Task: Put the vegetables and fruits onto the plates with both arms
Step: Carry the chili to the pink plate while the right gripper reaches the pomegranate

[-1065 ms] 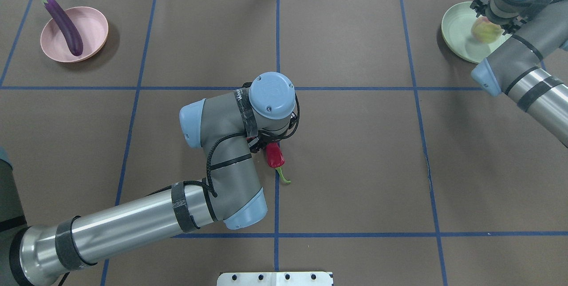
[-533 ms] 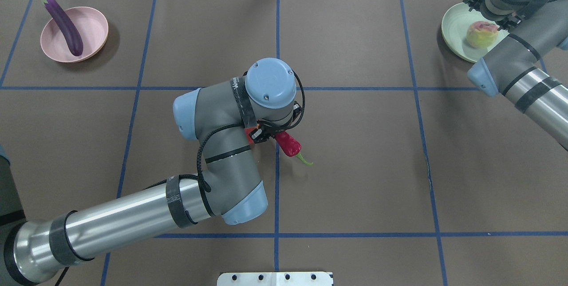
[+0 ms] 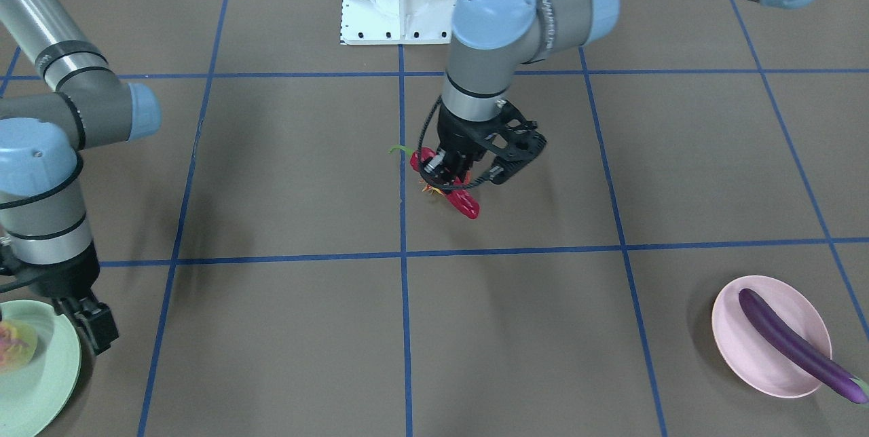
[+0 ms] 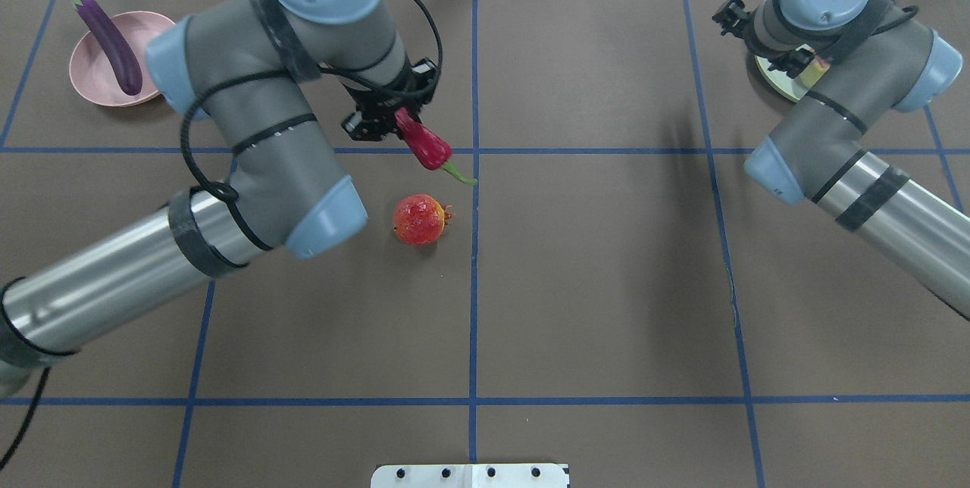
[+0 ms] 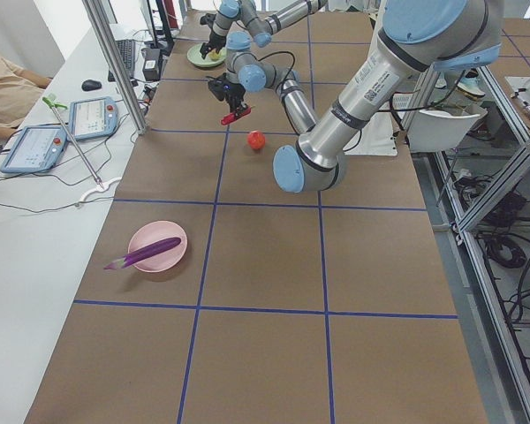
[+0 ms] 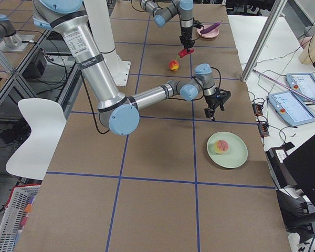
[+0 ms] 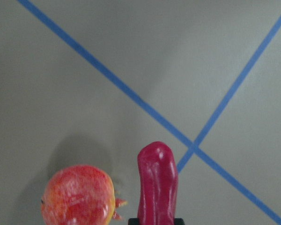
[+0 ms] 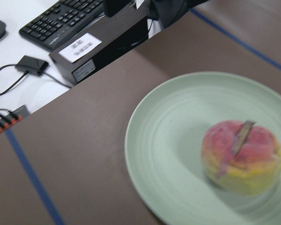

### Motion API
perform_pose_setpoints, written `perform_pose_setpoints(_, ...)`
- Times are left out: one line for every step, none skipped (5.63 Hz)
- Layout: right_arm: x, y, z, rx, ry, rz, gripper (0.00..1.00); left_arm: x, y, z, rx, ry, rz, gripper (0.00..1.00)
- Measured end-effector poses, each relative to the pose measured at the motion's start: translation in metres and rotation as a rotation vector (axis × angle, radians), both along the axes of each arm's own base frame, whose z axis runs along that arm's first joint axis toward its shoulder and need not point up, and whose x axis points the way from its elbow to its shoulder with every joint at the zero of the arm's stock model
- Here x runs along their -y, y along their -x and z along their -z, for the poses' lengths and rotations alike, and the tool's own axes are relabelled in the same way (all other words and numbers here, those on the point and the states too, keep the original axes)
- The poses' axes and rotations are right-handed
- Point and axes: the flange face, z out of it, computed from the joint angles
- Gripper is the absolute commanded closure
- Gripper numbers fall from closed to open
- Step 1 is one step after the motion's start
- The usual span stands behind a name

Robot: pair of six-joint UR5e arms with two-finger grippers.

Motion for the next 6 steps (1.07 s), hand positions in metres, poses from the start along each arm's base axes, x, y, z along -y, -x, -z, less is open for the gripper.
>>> perform_pose_setpoints(-0.049,0.047,0.054,0.101,0.031,-0.006,0.00,0.047,0.056,-0.054,0.063,-0.011,-0.008,1.00)
perform_pose_setpoints(-0.106,0.087,0.112,0.198,0.085,-0.012,0.00,0.096,0.102,-0.116,0.129,0.014,-0.015,1.00)
perform_pose_setpoints(-0.155,0.121,0.166,0.299,0.136,-0.019,0.00,0.145,0.140,-0.192,0.182,0.035,-0.028,1.00)
perform_pose_setpoints(-0.187,0.150,0.209,0.389,0.180,-0.024,0.00,0.178,0.172,-0.263,0.196,0.035,-0.041,1.00)
perform_pose_setpoints(-0.211,0.171,0.240,0.448,0.200,-0.022,0.00,0.193,0.196,-0.315,0.205,0.034,-0.060,1.00)
perform_pose_setpoints(-0.228,0.186,0.257,0.470,0.196,-0.013,0.00,0.198,0.212,-0.342,0.221,0.027,-0.089,0.01)
